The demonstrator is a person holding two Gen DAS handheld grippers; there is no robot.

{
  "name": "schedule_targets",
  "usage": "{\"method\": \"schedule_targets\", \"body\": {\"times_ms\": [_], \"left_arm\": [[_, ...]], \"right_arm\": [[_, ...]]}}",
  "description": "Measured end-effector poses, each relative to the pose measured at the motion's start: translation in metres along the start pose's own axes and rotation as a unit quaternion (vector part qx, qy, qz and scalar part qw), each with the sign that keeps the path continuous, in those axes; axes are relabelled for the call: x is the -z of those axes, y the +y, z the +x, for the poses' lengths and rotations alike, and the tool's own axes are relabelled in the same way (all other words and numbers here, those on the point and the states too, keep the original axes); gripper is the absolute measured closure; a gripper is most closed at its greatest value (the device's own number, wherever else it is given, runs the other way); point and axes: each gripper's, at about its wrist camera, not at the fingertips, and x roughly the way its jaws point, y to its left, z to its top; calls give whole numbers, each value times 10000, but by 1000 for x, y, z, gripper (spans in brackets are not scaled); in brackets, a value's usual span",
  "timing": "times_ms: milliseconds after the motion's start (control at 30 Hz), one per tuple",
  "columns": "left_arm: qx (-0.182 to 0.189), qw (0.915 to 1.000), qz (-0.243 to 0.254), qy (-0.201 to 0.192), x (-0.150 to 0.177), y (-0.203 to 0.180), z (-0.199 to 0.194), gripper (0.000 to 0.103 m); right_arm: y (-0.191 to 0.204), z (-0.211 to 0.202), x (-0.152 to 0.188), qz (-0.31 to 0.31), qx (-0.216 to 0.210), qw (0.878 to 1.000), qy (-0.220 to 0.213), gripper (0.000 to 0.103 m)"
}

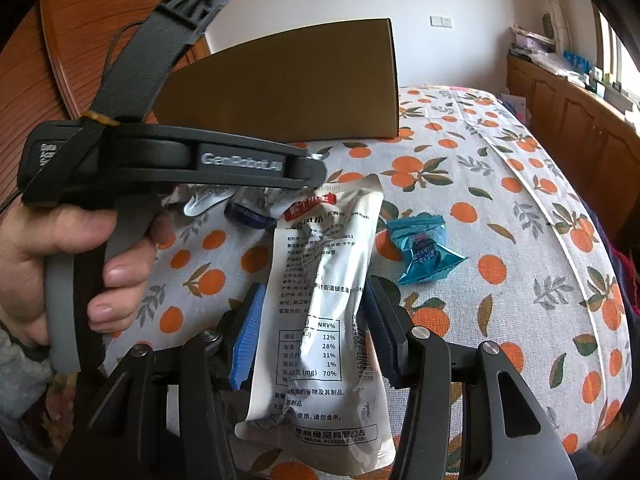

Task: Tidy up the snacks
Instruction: 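Grasp the long white packet with the right gripper while the left gripper grasps a silver foil pouch, then lift the white packet with the right gripper while the left gripper lifts the foil pouch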

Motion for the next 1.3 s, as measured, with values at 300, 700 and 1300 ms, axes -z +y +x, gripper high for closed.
{"method": "schedule_targets", "body": {"times_ms": [300,700,1300], "left_arm": [[-180,9996,194,22,0,-2,4,39],[-215,9996,172,50,8,6,-17,47],[-298,9974,263,-603,24,13,-93,46]], "right_arm": [[1,-1,0,-18,12,10000,-11,53],[8,1,1,-219,224,9995,12,53],[14,1,2,-436,485,9979,18,53]]}}
